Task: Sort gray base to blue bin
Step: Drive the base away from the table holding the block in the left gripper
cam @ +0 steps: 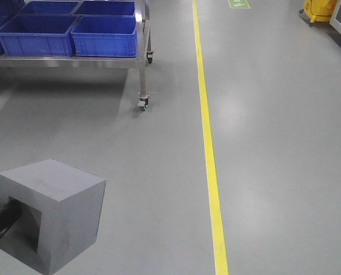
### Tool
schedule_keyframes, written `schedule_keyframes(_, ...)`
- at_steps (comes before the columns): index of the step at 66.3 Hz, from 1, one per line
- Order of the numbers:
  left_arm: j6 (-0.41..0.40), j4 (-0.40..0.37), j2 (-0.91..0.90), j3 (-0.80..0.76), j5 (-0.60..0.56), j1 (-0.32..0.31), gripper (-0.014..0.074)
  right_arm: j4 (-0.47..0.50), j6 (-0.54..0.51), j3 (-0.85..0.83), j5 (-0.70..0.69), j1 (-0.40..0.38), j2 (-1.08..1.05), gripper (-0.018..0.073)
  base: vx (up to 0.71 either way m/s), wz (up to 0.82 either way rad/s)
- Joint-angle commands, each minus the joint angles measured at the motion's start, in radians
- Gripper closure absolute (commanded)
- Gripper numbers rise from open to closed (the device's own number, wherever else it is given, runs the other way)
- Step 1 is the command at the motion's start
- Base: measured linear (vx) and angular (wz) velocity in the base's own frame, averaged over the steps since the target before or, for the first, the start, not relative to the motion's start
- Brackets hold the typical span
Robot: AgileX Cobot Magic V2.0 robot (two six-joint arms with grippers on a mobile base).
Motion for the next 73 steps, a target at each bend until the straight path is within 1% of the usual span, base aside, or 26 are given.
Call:
schedule_keyframes(1,-0.004,-0.005,0.000,-0.033,-0.105,-0.007,0.0602,-0.006,-0.006,0.015,-0.074,-0.003,-0.012,0.0568,0.40,0.04)
schedule_keyframes(34,-0.004,-0.005,0.000,-0.033,-0.105,-0.007,0.0602,-0.006,-0.006,0.015,-0.074,-0.003,-0.012,0.0568,0.40,0.01)
schedule_keyframes(73,-0.004,-0.005,0.000,-0.033,-0.105,-0.007,0.0602,-0.006,-0.006,0.015,-0.074,-0.003,-0.012,0.0568,0.39,-0.06)
